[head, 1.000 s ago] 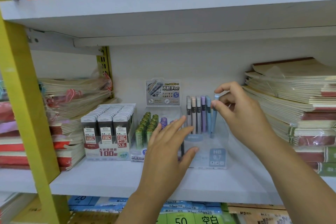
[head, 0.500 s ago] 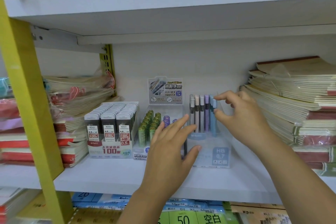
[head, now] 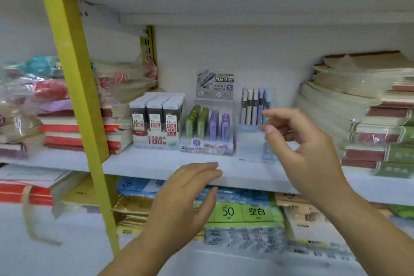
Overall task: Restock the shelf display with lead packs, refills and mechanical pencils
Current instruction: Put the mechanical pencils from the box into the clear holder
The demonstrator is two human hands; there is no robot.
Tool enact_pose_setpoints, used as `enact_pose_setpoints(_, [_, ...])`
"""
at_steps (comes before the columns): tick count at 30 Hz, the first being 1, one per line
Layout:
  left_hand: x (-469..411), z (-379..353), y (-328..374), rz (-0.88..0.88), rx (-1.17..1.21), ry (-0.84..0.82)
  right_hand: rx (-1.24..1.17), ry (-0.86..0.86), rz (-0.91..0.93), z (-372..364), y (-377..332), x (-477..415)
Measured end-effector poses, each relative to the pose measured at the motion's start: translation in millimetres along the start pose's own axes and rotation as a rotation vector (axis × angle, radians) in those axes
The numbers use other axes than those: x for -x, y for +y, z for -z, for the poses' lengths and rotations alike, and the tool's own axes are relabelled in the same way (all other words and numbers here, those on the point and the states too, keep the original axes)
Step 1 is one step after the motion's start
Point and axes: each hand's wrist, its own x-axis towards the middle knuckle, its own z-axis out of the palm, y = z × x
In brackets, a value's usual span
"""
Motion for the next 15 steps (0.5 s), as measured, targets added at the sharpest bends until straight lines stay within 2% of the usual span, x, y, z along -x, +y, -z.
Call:
enact_pose_setpoints(3, [74.8,1.1,0.6,0.129,0.04,-0.071,-0.093,-0.171,-0.146,-34.8,2.5,83.5])
enact_pose_setpoints(7, [181.9,-17.0,-11.6,0.577,0.064,-0.428,-0.115,-0.534,-0.572,-91.1,36.8,200.8])
enact_pose_setpoints(10, [251.1,-36.1,-26.0,0.959,0.159,-0.647,-0.065,-0.73,-0.81,-124.3,74.1,277.9])
enact_pose_setpoints(13, [298.3,-57.3,-33.9,1.214,0.233,-0.808,0.01,-0.917,-1.021,-148.3,108.7,330.8])
enact_pose_setpoints(15, [318.9,-71.7,-37.1,1.333,0.314,-0.868,0.026,-0.965,-1.152,-161.9,128.6,355.1])
